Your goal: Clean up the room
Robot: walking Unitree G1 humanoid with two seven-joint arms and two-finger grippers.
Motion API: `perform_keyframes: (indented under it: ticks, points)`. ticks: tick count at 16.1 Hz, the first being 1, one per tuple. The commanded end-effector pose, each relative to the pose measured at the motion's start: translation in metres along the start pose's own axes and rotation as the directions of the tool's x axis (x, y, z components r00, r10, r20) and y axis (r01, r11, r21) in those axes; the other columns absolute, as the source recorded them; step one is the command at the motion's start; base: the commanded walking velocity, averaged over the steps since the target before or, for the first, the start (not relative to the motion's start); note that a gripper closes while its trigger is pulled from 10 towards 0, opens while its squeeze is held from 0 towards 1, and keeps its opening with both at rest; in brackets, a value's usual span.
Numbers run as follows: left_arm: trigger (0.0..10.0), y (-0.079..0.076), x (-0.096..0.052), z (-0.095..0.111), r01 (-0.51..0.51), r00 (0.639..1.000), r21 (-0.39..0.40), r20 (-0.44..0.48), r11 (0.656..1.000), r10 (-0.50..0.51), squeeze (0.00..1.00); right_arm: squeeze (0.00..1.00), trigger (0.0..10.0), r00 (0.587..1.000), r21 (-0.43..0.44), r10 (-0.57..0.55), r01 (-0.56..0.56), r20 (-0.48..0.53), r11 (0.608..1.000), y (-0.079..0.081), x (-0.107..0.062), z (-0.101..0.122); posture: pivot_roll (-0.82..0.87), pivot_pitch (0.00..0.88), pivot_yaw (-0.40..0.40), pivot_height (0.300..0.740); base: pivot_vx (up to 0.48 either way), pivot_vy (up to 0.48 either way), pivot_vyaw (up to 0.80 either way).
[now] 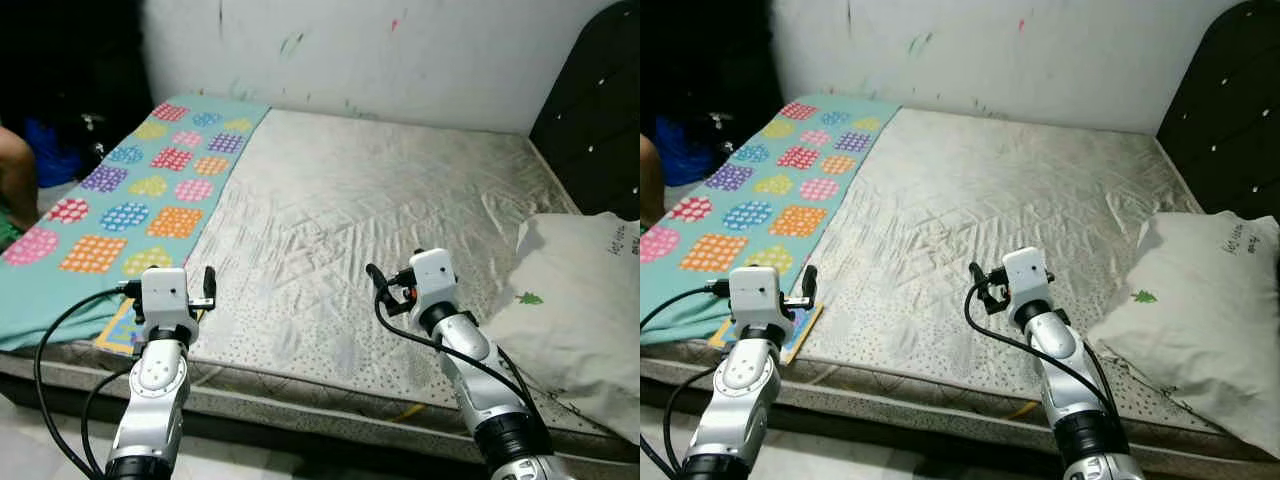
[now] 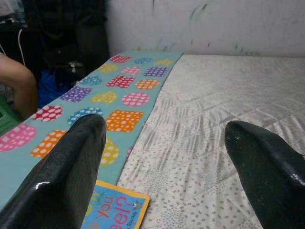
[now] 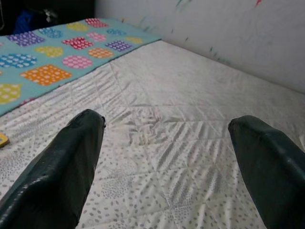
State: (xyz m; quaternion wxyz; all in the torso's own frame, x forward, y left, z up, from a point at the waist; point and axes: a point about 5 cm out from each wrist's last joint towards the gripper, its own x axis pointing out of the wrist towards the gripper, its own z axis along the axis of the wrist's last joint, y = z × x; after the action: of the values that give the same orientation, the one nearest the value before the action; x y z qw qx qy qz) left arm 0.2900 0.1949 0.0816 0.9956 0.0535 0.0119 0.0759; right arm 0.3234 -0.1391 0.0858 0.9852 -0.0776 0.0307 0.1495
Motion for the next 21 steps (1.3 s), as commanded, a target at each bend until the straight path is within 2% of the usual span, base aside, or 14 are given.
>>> perform_keyframes:
  ticks: [1,11,21]
  points:
    - [10.0,-0.0007,0.0023,0.0025,0.002,1.0,0.003,0.006,1.0,-0.002,0.0,0.0,10.0,1.0,-0.004,-0.005,0.005,-0.002,1.0,-0.0012,0.0012,0.0009,-0.05,0.0,-0.081,0.74,0.0,-0.24,0.0]
    - [10.0,-0.0007,0.0036,0.0023,0.002,1.0,0.003,0.007,1.0,-0.002,0.0,0.0,10.0,1.0,-0.006,-0.005,0.005,0.0,1.0,-0.0011,0.0021,0.0014,-0.05,0.0,-0.081,0.74,0.0,-0.232,0.0]
    - [10.0,-0.0015,0.0042,0.0031,0.0,1.0,-0.002,0.01,1.0,0.0,0.0,0.0,10.0,1.0,-0.006,-0.004,0.004,-0.001,1.0,-0.0018,0.0028,0.0012,-0.05,0.0,-0.082,0.74,0.0,-0.343,0.0]
